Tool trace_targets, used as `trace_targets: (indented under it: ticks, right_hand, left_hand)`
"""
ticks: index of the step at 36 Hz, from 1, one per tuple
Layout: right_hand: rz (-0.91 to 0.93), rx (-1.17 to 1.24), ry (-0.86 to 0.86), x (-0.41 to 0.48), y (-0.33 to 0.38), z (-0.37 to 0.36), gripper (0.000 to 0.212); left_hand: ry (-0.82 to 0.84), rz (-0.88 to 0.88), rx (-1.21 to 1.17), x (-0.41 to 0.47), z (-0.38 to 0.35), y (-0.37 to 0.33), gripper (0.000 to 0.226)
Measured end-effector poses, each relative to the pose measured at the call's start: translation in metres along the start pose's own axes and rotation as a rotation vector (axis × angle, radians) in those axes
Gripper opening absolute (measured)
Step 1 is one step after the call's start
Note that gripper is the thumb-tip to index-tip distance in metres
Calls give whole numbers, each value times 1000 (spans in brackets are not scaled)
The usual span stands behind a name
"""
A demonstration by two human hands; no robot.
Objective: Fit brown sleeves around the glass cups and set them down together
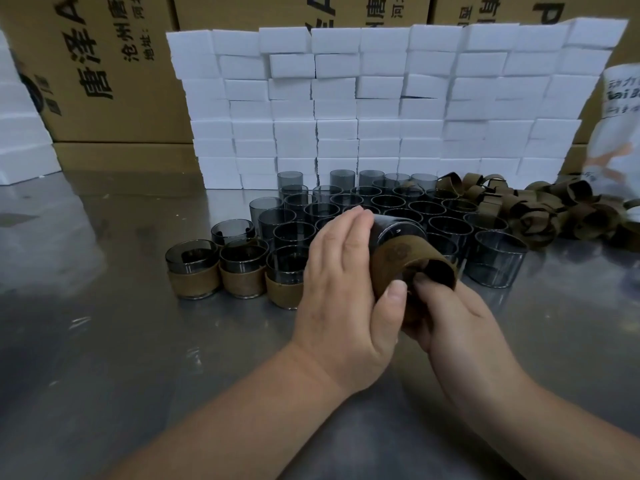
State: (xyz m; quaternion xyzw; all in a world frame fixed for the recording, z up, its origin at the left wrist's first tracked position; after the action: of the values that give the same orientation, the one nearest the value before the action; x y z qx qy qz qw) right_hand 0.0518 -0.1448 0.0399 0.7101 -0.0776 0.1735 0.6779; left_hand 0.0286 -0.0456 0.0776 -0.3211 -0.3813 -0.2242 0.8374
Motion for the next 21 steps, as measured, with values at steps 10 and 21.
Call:
trace_targets:
  ticks: [10,21]
  right_hand:
    - [130,-39,48,-2,12,-1,29]
    - [208,-71,114,-7,23,-5,39]
  left_hand:
    - [-80,-5,-83,-5,3,0,74]
    - [-119,-15,-181,-7,6,2,63]
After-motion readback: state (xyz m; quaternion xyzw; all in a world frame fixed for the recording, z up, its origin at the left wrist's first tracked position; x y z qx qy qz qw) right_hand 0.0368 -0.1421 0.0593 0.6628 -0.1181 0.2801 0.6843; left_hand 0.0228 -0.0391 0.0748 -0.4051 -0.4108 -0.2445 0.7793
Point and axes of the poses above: each hand's wrist, its own x-axis towards the middle knuckle, its own z-axis out of the back of the hand, y = z × x, the point moved 8 cm from there along x, towards the middle knuckle, and after that the axes turned 2 degrees about y, right-handed, at the moved point
